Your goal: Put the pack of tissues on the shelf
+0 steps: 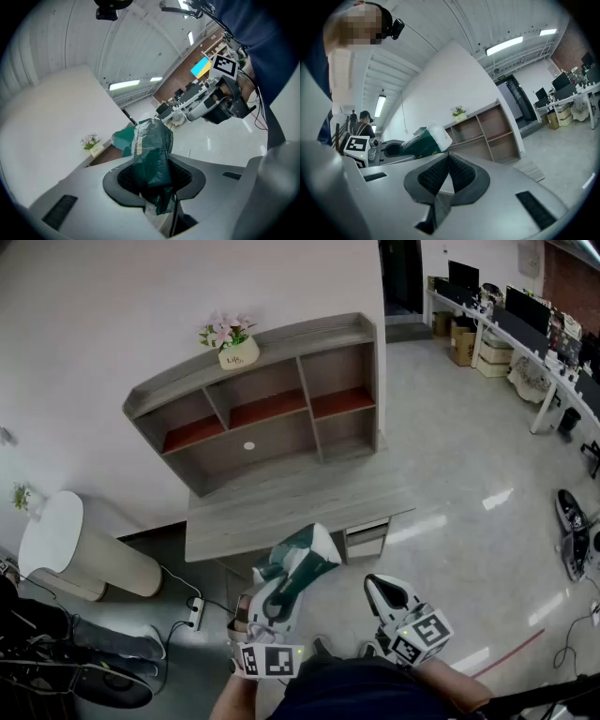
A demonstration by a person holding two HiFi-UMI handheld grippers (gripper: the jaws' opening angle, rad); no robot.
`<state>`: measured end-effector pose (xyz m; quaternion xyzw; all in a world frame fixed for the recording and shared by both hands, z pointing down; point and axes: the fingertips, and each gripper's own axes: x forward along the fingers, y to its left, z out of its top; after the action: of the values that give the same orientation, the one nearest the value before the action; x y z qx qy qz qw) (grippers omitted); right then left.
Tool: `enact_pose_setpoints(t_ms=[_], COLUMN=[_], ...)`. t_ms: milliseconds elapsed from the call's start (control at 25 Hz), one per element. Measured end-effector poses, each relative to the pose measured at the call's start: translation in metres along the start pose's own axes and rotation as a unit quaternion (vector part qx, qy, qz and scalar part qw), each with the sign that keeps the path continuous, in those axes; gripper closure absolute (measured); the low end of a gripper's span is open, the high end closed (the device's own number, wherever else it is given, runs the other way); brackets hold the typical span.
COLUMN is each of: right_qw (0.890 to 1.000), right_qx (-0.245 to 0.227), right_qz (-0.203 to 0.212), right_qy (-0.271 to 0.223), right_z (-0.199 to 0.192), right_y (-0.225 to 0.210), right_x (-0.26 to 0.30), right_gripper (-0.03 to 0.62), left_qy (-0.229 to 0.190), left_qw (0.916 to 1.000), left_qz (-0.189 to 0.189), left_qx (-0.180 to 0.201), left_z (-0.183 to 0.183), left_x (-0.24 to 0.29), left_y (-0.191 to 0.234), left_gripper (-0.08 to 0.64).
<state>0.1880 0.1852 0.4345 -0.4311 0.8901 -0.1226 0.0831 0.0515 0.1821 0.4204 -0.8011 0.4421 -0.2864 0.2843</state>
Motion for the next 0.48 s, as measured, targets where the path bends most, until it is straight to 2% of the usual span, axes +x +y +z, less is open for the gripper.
enact_pose_setpoints(t_ms=[200,480], right_qw=[1.0,1.0], right_qx=[-0.01,-0.008], right_qz=[-0.001,0.002], right_qy=[-0.01,-0.005], right_z=[0.011,0.01], right_y=[0.01,0.013], right_x=[-0.019,-0.033], right_gripper=[0.588,0.588], left_qy=[-0.004,0.002], left_qw=[0.9995,0.9991], left_qz=[-0.005,-0.004], left_qx=[0.032,0.042], left_z=[0.017,0.021], left_x=[-0.006,-0.017], left_y=[-0.006,-0.015], left_gripper=[0.431,0.43])
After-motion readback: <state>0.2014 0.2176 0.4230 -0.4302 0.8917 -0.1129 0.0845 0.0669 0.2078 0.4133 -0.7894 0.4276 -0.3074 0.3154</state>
